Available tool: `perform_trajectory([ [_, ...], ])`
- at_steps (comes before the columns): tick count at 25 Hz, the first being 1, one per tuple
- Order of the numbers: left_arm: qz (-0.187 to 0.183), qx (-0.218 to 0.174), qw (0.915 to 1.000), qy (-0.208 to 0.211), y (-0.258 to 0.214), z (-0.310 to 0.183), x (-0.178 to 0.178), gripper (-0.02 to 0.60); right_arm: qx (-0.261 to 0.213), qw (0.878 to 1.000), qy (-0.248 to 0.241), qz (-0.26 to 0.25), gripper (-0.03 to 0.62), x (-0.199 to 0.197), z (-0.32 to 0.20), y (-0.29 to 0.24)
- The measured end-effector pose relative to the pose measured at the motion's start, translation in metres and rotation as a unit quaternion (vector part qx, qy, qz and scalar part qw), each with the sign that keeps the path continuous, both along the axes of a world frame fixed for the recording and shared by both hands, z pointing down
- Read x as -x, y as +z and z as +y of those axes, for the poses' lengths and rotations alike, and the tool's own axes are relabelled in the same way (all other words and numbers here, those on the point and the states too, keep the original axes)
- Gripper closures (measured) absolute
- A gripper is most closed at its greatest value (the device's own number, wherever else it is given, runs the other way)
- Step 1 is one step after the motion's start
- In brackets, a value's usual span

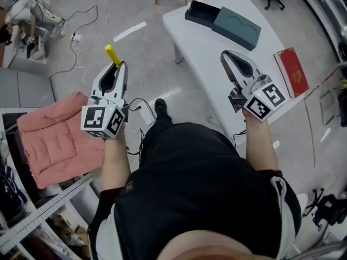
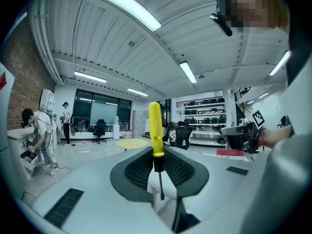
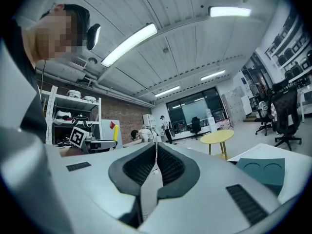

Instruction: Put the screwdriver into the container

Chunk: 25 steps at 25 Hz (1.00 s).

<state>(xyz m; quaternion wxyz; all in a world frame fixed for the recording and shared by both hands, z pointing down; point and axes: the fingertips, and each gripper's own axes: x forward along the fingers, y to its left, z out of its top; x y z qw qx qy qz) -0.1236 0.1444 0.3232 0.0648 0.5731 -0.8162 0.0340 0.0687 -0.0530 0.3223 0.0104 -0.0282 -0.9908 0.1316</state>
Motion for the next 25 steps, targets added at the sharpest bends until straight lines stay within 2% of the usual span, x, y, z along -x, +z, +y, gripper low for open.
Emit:
perform_trajectory([
  [7, 0.002, 0.002, 0.9995, 0.032, -0.002, -0.011, 0.105, 0.505, -0.004, 1.0, 0.02, 0.011, 0.562, 0.099, 0.006, -0.006],
  [12, 0.013, -0.004, 0.9981, 0.061, 0.004, -0.021, 0.158, 0.505, -0.011, 0.999, 0.029, 0.027, 0.562, 0.154, 0.018, -0.007],
  [18, 0.029, 0.001, 0.9955, 0.09, 0.018, -0.033, 0.193, 0.505, -0.009, 0.998, 0.056, 0.036, 0.562, 0.182, 0.018, -0.002],
  [25, 0.042, 0.012, 0.9918, 0.12, 0.038, -0.067, 0.212, 0.505, 0.006, 0.995, 0.081, 0.05, 0.562, 0.194, 0.001, 0.016],
])
